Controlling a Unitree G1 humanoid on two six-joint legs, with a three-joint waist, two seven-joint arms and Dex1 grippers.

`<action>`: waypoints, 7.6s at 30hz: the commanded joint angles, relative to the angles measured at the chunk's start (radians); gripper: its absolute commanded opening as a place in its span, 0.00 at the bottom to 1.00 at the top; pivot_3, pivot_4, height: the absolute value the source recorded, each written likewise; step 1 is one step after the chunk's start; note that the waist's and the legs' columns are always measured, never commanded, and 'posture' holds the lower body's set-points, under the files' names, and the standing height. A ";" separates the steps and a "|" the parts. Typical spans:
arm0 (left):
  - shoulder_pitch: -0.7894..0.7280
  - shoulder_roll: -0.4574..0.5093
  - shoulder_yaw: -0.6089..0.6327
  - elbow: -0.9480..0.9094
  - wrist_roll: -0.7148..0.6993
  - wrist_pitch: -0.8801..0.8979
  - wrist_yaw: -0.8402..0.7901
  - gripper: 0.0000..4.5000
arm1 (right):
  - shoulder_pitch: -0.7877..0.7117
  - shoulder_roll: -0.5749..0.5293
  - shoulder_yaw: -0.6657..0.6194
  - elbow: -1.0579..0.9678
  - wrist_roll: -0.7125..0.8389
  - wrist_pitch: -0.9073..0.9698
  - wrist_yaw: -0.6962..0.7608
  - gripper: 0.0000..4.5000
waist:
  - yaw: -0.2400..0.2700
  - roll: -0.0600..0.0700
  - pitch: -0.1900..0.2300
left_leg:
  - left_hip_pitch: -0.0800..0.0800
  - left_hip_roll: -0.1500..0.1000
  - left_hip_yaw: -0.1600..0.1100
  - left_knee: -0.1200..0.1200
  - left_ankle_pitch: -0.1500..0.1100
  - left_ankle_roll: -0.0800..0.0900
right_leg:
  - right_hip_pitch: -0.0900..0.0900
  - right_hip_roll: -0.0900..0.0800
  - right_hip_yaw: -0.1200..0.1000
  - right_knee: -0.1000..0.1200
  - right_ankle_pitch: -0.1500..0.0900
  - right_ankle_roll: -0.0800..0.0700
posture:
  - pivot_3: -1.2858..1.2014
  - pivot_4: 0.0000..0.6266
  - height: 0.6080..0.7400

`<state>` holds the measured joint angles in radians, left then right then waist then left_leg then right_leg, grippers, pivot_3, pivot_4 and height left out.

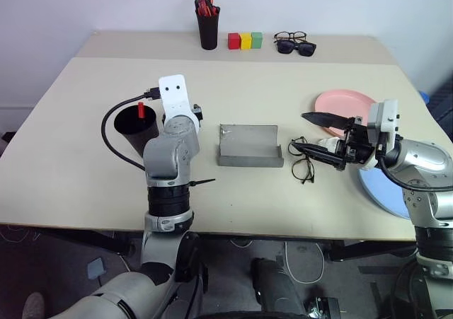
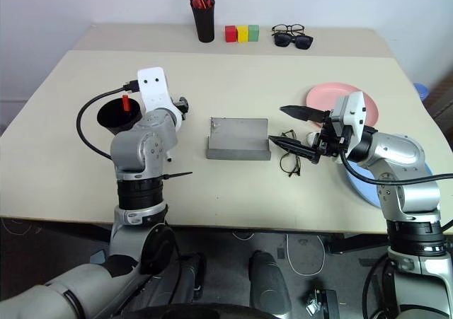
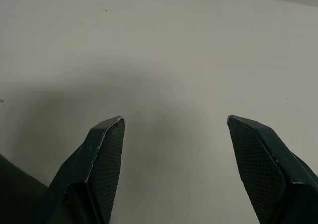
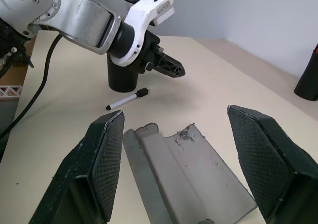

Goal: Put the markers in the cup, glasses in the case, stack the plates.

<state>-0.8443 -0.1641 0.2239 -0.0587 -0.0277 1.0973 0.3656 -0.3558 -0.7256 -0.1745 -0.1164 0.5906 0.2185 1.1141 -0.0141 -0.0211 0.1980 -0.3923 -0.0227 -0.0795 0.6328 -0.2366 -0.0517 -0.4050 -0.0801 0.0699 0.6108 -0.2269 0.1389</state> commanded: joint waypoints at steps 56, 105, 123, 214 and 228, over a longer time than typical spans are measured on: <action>-0.467 -0.313 0.671 0.276 -0.277 0.342 0.827 0.74 | -0.036 0.038 -0.008 0.123 -0.069 -0.147 0.017 0.75 | 0.001 -0.005 0.003 | -0.001 -0.001 -0.001 -0.001 0.001 -0.002 | -0.001 0.000 0.000 0.000 -0.001 0.002 | 0.52 0.24 1.00; -0.176 -0.126 0.258 0.158 -0.031 0.506 0.366 0.74 | -0.044 0.009 -0.022 0.149 -0.077 -0.128 0.023 0.75 | -0.001 -0.006 0.003 | -0.001 -0.001 -0.001 -0.001 0.001 -0.003 | -0.001 -0.001 0.000 0.001 0.000 0.001 | 0.52 0.24 1.00; -0.120 -0.129 0.306 0.235 0.008 0.501 0.155 0.74 | -0.079 0.002 -0.012 0.174 -0.085 -0.118 0.045 0.75 | -0.002 -0.003 0.002 | 0.001 -0.001 -0.001 -0.001 0.001 -0.003 | 0.000 -0.001 0.000 0.001 0.000 0.001 | 0.52 0.24 1.00; 0.633 0.248 -0.128 -0.195 0.279 -1.211 -0.077 0.04 | -0.199 0.064 0.003 0.250 0.070 -0.024 0.320 0.75 | 0.001 -0.001 0.001 | 0.001 0.000 0.000 0.001 0.001 -0.002 | 0.000 -0.001 0.000 0.002 0.000 0.000 | 0.52 0.24 1.00; 0.662 0.257 -0.133 0.004 0.308 -1.371 -0.033 0.19 | -0.184 0.058 -0.010 0.229 0.072 -0.020 0.295 0.75 | 0.001 -0.001 0.001 | 0.001 0.000 0.000 0.001 0.001 -0.002 | 0.000 -0.001 0.000 0.002 0.000 0.000 | 0.52 0.24 1.00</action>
<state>-0.1931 0.0963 0.0932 -0.0484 0.2727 -0.2647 0.3276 -0.5364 -0.6667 -0.1575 0.1530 0.6503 0.2066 1.4157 -0.0129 -0.0221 0.1989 -0.3914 -0.0229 -0.0798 0.6333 -0.2356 -0.0532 -0.4047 -0.0812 0.0702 0.6126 -0.2265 0.1385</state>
